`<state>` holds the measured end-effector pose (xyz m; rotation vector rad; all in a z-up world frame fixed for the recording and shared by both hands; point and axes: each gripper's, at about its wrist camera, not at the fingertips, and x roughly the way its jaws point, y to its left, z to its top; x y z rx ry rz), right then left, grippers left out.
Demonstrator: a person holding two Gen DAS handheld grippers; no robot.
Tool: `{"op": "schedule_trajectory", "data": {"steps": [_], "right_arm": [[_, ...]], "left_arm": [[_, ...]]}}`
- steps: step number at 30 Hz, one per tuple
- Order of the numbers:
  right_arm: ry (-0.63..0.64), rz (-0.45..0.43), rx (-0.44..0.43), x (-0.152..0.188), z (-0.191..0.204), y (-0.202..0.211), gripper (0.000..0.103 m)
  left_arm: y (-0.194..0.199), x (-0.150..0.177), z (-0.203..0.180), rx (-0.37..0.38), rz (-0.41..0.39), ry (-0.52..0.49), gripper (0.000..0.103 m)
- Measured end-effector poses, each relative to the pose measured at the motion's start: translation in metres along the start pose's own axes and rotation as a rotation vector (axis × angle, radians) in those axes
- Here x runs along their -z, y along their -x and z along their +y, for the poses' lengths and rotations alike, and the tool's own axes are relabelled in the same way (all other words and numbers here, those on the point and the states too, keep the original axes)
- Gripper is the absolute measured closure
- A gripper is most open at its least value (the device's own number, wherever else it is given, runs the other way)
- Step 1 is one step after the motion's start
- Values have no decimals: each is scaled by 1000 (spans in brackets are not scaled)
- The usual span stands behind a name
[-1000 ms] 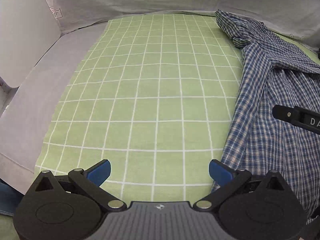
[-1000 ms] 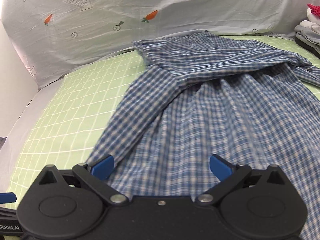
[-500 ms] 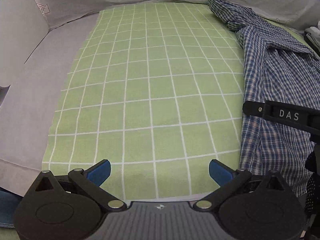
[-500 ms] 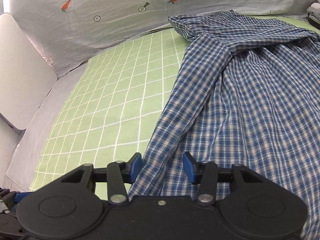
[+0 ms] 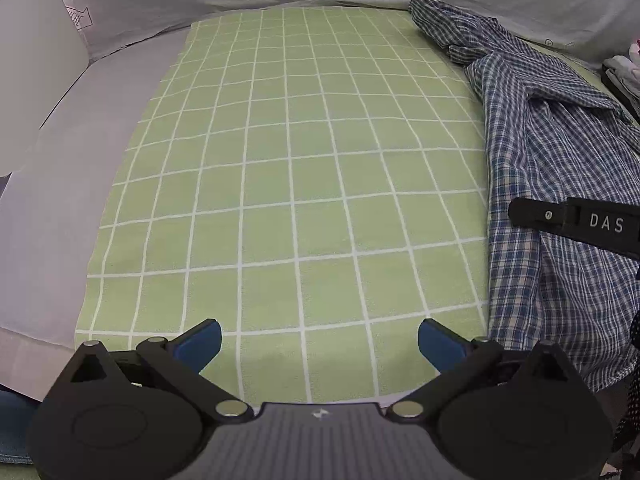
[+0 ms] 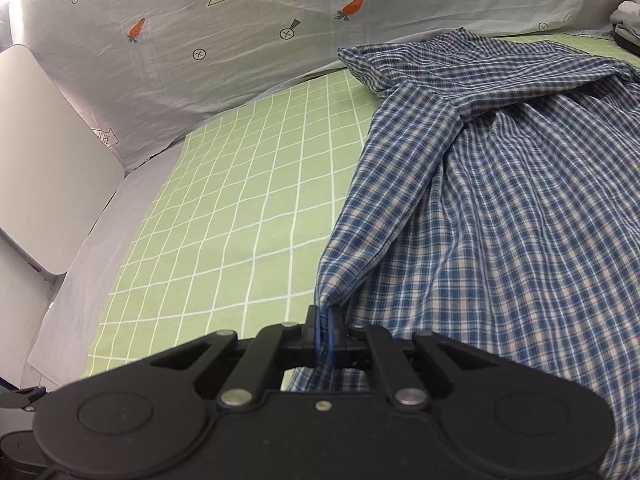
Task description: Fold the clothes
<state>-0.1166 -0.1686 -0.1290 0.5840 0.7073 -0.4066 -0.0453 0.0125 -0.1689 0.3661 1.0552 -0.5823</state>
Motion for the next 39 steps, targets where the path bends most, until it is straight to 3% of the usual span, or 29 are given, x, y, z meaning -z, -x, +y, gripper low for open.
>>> {"op": "schedule_trajectory", "data": {"steps": [14, 24, 32, 39], "right_arm": [[-17, 0, -35, -20, -46, 32, 100], [9, 35, -45, -45, -108, 46, 100], [18, 90, -37, -59, -154, 41, 100], [81, 161, -3, -54, -167, 27, 100]], "left_arm": [[-6, -20, -63, 56, -4, -37, 0], [-11, -36, -126, 63, 8, -5, 0], [-17, -29, -172, 26, 51, -8, 0], [-28, -18, -186, -17, 97, -9, 0]]}}
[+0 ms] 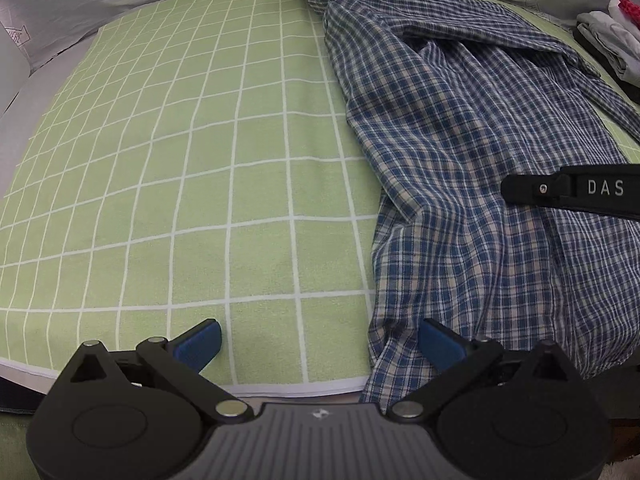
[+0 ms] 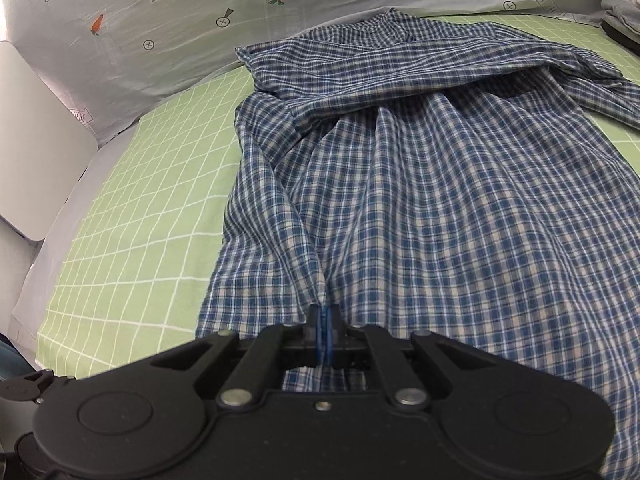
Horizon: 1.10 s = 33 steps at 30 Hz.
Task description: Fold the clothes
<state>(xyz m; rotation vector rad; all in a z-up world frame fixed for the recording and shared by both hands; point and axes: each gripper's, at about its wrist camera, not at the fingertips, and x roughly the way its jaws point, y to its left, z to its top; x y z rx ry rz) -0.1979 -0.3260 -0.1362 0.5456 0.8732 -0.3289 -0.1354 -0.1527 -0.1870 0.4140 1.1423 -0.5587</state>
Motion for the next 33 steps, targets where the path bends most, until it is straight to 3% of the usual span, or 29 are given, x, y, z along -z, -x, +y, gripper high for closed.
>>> {"op": "schedule_trajectory", "data": {"steps": [6, 8, 10, 14, 16, 21, 28, 33], "right_arm": [[49, 20, 27, 1, 3, -5, 98], [60, 28, 32, -3, 4, -7, 94], [56, 32, 39, -8, 3, -6, 67], [36, -12, 53, -23, -8, 5, 57], [9, -46, 84, -36, -18, 12, 47], [-101, -135, 126, -69, -56, 26, 39], [-257, -202, 211, -108, -125, 28, 36], [-374, -244, 277, -140, -177, 20, 35]], "left_arm": [[-3, 1, -5, -15, 9, 0, 0], [-2, 3, -12, -17, 14, 14, 0], [1, 1, -9, -6, 9, 39, 0], [11, -15, 7, 25, -30, 124, 0], [17, -27, 15, 17, -59, 155, 0], [30, -70, 39, 13, -142, 244, 0], [16, -181, 51, 13, -237, 302, 1], [-6, -250, 53, 38, -263, 351, 1]]}}
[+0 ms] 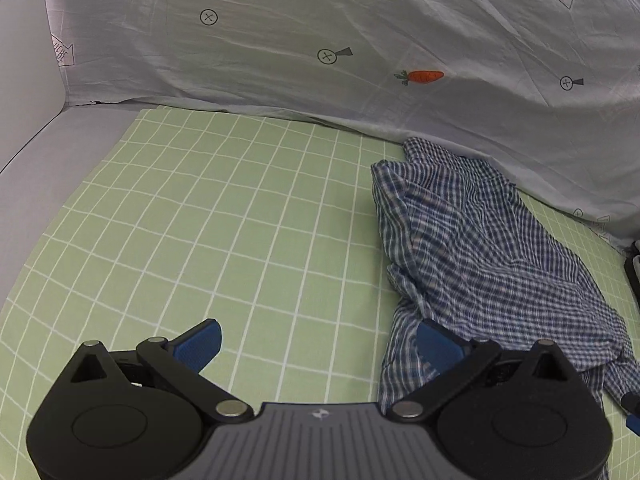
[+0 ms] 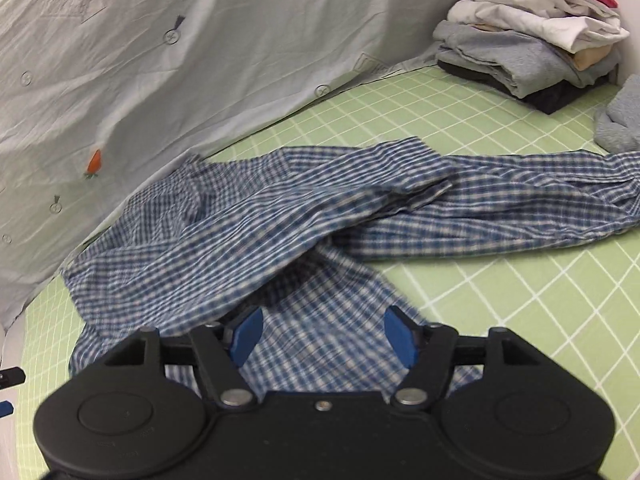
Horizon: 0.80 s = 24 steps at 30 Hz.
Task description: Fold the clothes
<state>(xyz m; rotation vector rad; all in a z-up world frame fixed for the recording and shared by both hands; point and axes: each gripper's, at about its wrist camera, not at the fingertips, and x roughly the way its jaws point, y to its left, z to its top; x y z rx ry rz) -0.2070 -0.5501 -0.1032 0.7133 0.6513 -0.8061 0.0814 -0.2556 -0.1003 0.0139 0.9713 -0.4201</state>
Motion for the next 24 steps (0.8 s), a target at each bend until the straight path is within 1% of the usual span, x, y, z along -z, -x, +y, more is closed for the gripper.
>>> {"op": "schedule_trajectory", "data": {"steps": [5, 7, 10, 11, 13, 15, 16, 17, 18, 19, 20, 21, 22, 23, 24], "right_arm": [[-83, -51, 86, -55, -26, -46, 34], [-86, -50, 121, -75, -34, -67, 33], [-67, -45, 161, -100, -43, -97, 33], [-54, -46, 161, -104, -45, -105, 33], [-42, -36, 144, -110, -46, -117, 33], [-35, -16, 131, -111, -46, -126, 34], [-32, -6, 128, -111, -45, -130, 35], [-30, 1, 125, -111, -45, -134, 37], [-31, 1, 121, -111, -45, -135, 46], [-35, -7, 114, -111, -45, -134, 61], [-39, -14, 107, -110, -45, -133, 72], [-45, -23, 91, -110, -45, -131, 85], [-47, -37, 73, -112, -45, -127, 95], [-37, -60, 71, -113, -43, -121, 97], [-27, -82, 70, -114, -40, -116, 98]], "left_arm": [[-61, -55, -17, 5, 15, 32, 1], [-83, -69, -22, 6, 29, 44, 2], [-117, -88, -28, 14, 53, 70, 8], [-126, -92, -30, 6, 61, 69, 12], [-144, -98, -33, -8, 77, 66, 15], [-160, -104, -36, -23, 94, 64, 25], [-165, -105, -37, -30, 105, 64, 27], [-169, -106, -36, -34, 113, 74, 33], [-171, -106, -35, -35, 119, 91, 41], [-174, -107, -34, -29, 125, 111, 45], [-175, -108, -33, -20, 127, 127, 53], [-176, -108, -32, -12, 125, 138, 66], [-176, -109, -33, -8, 121, 143, 74], [-175, -109, -34, -7, 115, 143, 90], [-174, -110, -36, -11, 105, 139, 93]]}}
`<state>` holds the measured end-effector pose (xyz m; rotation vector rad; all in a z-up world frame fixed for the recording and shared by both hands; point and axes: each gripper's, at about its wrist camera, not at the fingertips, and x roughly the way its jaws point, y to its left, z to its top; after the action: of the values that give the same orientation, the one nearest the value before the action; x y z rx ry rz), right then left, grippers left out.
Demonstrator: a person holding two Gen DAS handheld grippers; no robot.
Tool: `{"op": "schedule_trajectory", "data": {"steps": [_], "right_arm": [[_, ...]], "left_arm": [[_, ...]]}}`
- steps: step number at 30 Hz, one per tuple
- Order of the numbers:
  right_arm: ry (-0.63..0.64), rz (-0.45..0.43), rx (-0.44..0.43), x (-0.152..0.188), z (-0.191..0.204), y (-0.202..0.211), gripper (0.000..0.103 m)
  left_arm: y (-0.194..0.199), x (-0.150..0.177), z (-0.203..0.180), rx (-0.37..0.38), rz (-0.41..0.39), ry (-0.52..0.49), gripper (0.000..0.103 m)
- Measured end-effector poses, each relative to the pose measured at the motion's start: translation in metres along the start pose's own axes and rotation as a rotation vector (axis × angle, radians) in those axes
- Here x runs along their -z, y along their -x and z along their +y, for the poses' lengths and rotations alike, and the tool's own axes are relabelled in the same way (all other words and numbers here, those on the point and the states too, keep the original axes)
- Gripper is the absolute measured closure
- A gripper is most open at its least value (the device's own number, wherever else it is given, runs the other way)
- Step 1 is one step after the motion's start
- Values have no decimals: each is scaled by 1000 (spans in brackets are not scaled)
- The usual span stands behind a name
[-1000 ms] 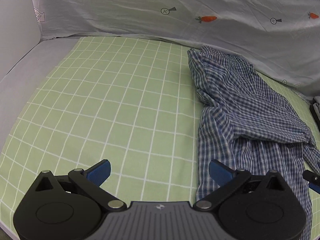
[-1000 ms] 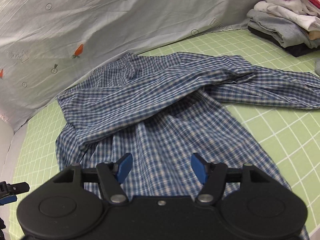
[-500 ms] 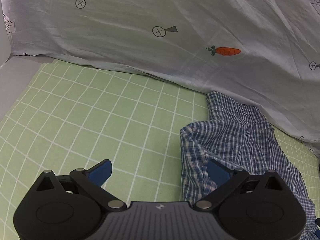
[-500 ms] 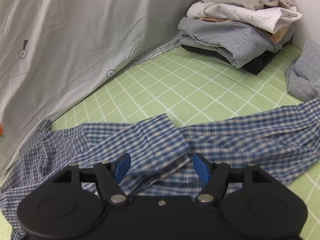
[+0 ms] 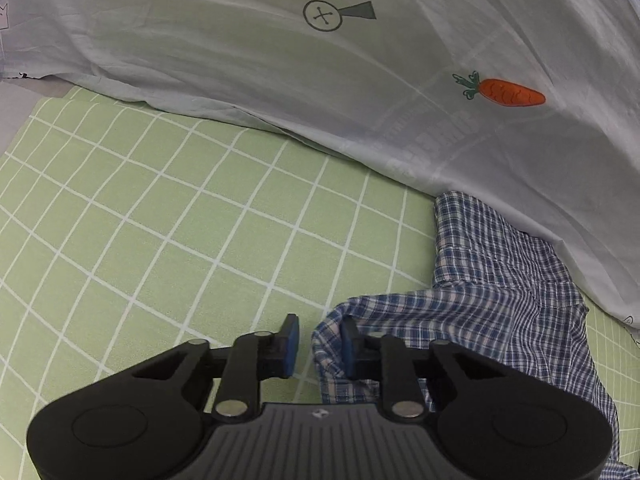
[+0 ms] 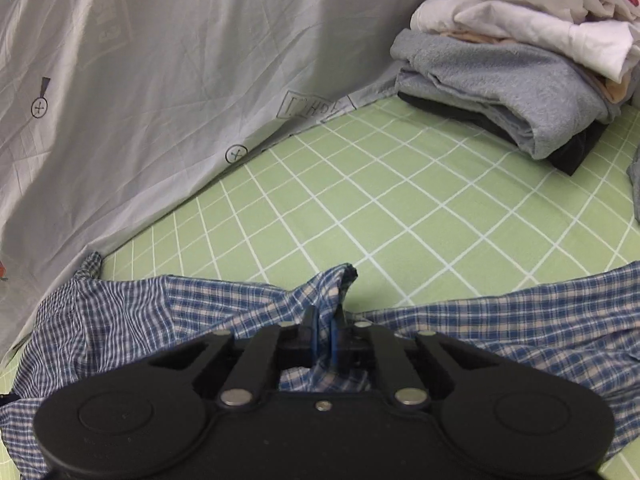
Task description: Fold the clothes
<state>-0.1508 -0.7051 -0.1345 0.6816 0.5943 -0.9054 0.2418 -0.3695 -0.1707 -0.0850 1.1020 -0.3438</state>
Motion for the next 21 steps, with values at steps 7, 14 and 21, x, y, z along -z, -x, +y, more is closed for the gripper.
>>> {"op": "schedule_trajectory", "data": {"steps": [7, 14, 21], "right_arm": [[30, -215, -16, -33, 10, 52, 100], [103, -320, 0, -66, 13, 66, 100], [90, -205, 97, -53, -4, 14, 100]], "left_arm": [[37, -12, -23, -34, -128, -43, 100], [38, -26, -62, -89, -186, -167, 100], [-12, -31, -67, -208, -132, -236, 103]]}}
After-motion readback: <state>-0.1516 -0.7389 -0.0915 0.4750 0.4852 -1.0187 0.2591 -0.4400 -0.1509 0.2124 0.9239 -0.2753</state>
